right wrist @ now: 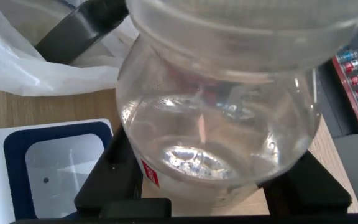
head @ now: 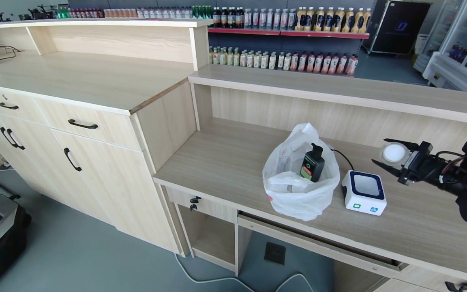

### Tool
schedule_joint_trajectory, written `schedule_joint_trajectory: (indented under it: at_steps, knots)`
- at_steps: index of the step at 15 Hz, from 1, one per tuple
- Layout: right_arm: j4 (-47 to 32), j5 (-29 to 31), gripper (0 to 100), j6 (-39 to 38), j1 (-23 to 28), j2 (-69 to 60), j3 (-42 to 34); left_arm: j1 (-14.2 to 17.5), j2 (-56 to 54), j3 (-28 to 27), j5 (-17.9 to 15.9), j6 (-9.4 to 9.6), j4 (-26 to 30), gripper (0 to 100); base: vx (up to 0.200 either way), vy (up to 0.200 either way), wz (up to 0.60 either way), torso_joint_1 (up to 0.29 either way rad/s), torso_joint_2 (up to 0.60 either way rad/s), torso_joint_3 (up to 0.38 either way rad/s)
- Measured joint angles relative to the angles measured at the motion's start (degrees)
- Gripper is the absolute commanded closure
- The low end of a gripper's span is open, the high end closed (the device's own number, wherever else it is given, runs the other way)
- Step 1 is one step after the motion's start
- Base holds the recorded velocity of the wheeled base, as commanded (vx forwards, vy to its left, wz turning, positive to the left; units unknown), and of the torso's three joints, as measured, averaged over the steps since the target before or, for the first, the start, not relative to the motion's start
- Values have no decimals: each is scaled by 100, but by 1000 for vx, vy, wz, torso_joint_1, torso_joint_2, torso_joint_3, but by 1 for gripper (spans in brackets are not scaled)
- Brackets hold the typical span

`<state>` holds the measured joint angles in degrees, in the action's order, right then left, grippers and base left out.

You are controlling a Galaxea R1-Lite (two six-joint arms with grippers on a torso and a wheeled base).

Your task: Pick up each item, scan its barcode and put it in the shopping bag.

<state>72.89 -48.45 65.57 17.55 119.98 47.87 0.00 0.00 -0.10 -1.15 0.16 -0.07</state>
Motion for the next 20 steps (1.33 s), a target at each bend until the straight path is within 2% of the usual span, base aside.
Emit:
schedule_joint_trajectory:
  at_steps: [9,20]
  knots:
    - [462,-288,100,-18,-347,701,262,0,0,0,2,2,0,0,0,0,0,0,0,0]
    - [670,-293,100,-22,-402,951,257,0,0,0,0,0,0,0,0,0,0,0,0,0]
